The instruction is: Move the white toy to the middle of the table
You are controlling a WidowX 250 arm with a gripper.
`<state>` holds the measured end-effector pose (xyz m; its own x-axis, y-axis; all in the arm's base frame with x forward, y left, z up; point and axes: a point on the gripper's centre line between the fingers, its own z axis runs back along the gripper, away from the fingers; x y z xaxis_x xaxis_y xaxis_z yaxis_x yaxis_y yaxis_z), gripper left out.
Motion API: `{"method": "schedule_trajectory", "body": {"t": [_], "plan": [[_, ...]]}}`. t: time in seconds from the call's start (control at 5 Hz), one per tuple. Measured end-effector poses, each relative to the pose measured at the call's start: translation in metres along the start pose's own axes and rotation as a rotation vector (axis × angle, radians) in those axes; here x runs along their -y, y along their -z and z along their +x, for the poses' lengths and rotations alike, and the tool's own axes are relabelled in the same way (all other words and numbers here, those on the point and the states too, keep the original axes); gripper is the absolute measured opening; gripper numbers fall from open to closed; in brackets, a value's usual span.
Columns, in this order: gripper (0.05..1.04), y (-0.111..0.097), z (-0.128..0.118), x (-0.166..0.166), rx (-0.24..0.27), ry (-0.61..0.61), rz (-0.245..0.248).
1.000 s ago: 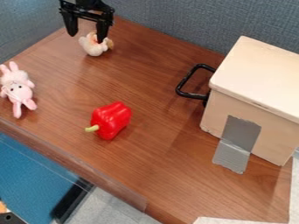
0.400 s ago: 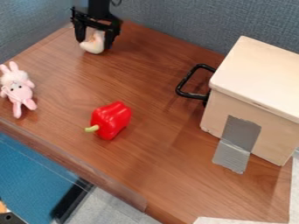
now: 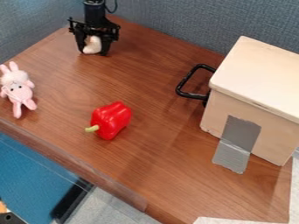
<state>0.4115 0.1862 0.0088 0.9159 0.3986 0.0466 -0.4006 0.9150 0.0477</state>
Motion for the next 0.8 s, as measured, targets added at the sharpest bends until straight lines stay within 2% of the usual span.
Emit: {"method": "schedule_trajectory", "body": {"t": [0.2, 0.4, 0.6, 0.8], "plan": [[0.505, -0.020, -0.006, 0.006, 0.007, 0.002, -0.038], [0.409, -0.077, -0.008, 0.029, 0.105, 0.027, -0.093], [0.393, -0.089, -0.046, 0.060, 0.085, 0.108, -0.111], [0.393, -0.059, -0.083, 0.074, 0.010, 0.168, -0.085]]}}
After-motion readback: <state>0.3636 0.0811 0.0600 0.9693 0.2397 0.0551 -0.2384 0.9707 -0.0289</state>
